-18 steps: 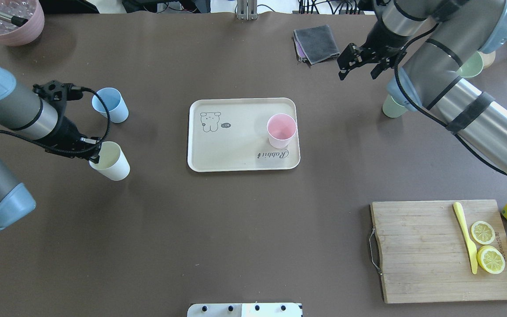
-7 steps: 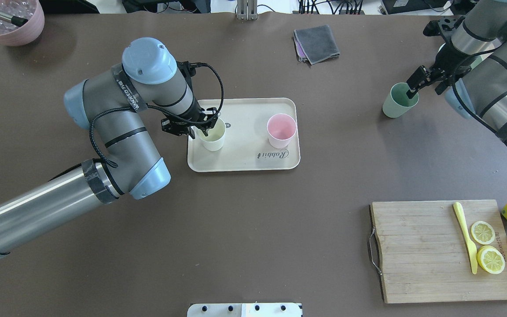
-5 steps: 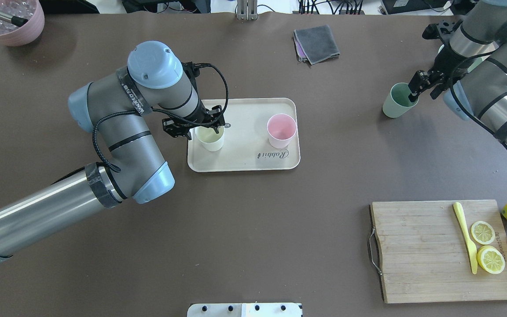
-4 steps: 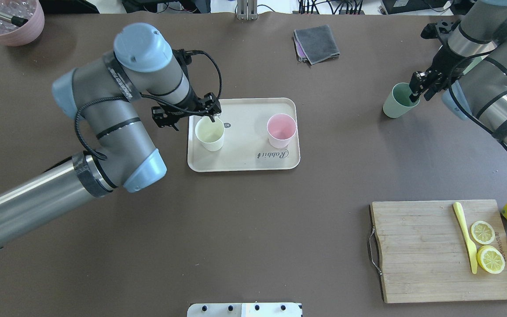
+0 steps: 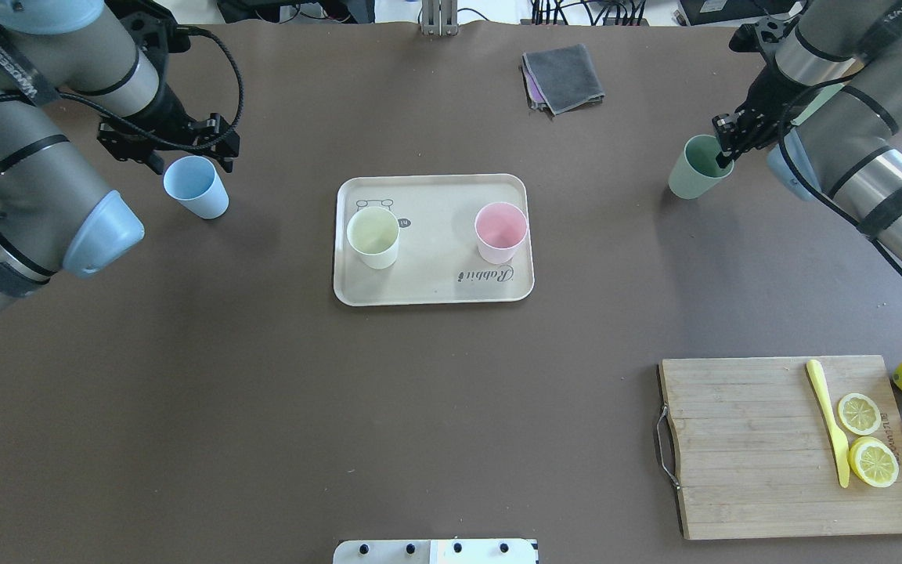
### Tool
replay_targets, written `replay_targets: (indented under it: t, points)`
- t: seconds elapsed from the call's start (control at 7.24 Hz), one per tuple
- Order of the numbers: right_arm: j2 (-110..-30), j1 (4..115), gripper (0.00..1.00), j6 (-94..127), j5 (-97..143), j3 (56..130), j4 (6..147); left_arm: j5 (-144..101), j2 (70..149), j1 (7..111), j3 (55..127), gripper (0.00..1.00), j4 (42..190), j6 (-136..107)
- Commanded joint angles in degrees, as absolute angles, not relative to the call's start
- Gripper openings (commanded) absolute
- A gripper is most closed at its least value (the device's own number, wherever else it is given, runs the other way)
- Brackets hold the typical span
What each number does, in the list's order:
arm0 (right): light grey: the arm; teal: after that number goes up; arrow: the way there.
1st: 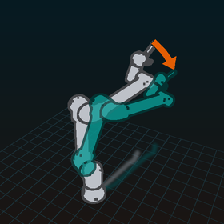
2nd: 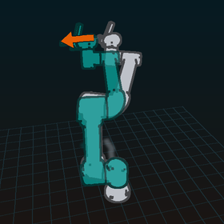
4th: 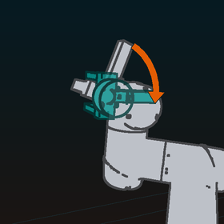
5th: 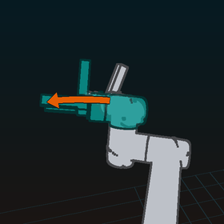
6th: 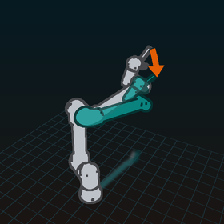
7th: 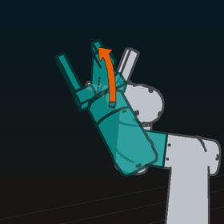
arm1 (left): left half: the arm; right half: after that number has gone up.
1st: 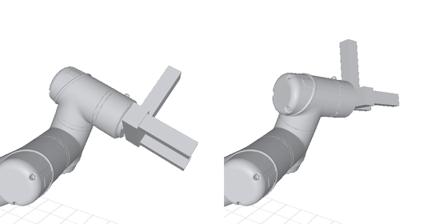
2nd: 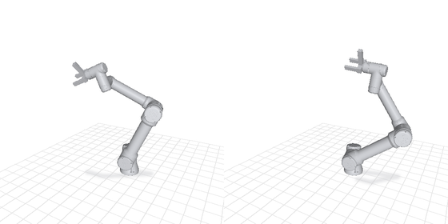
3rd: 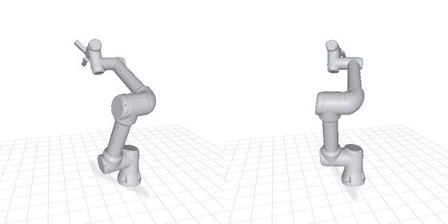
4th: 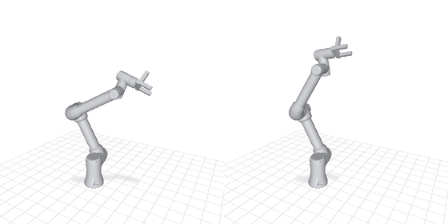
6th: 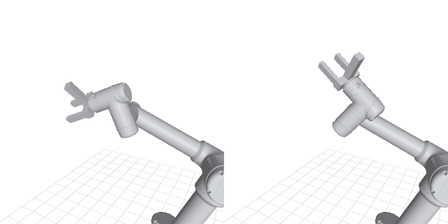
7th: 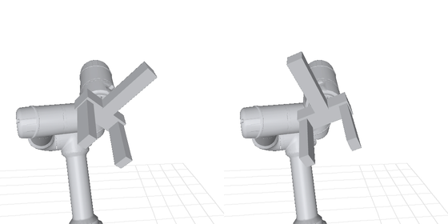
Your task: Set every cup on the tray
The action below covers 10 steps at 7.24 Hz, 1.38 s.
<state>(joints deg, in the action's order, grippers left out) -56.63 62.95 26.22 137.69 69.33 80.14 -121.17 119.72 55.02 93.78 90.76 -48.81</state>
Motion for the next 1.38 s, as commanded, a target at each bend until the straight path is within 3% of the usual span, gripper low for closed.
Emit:
replay_targets:
  t: [0.0,0.41,1.11,1.24]
  points:
    - [-49.2,58.9,0.00,37.7,138.3,69.4,80.0,-121.3,118.7,57.9,83.5,0.97,99.5,-45.6]
    - [-44.7,52.9,0.00,44.6,137.9,69.6,78.0,-121.2,118.6,57.5,79.5,0.84,104.9,-48.3]
    - [-43.6,48.8,0.00,52.7,135.7,69.6,74.6,-126.1,118.1,56.9,80.6,0.83,104.7,-48.0]
    - [-43.6,48.2,0.00,52.9,135.1,69.6,74.6,-125.8,117.5,56.3,79.4,0.64,104.9,-47.9]
